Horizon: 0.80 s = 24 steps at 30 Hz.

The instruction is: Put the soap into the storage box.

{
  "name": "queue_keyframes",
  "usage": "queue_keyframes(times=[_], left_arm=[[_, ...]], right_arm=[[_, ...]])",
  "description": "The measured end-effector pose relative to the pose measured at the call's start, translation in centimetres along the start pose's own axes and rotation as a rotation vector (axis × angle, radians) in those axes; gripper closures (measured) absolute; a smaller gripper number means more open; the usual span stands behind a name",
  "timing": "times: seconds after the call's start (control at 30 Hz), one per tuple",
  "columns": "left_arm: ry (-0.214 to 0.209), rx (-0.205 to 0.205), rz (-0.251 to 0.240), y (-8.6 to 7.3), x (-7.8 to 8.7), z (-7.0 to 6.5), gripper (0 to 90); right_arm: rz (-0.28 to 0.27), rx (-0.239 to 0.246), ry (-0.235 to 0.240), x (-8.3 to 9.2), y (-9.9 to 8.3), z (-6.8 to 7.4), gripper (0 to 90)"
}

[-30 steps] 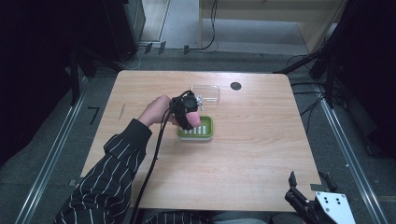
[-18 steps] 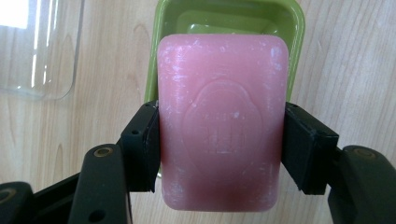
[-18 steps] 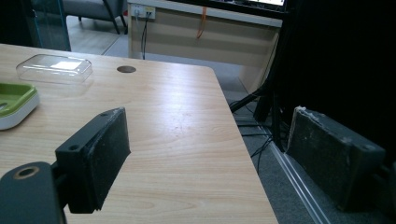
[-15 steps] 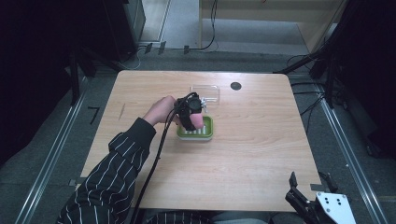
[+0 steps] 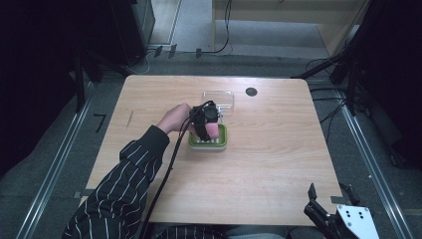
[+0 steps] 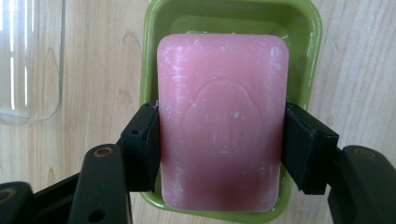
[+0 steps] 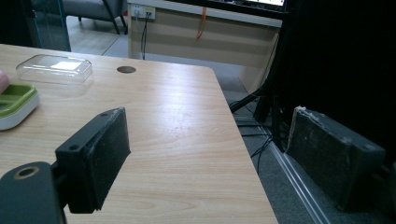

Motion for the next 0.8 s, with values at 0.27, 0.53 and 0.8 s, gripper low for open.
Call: queue_keyframes(times=[0.27,0.53,0.8], left_arm=[[0.0,-0.001,-0.002,0.3,-0.43,-0.03,38.2],[-0.006,-0.001,-0.003,0.35,-0.85,0.04,38.2],[-0.001,-0.01,-0.01,0.42,-0.99,0.08,38.2]], right_arm=[[-0.001,-0.001,0.0,-0.01,0.01,-0.04,12.7],[-0.001,-0.003,-0.001,0.0,0.0,-0.04,12.7],[-0.001,-0.003,-0.001,0.02,0.0,-0.07,12.7]])
Point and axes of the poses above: each handheld gripper's, and its own axes: x roughly backward along the jaws, y roughly out of its top, z roughly to its left, the point moved 7 cm from there along -x, roughly forward along the jaws, and after that the axes turned 9 degrees about z, right-handed, at the moved point
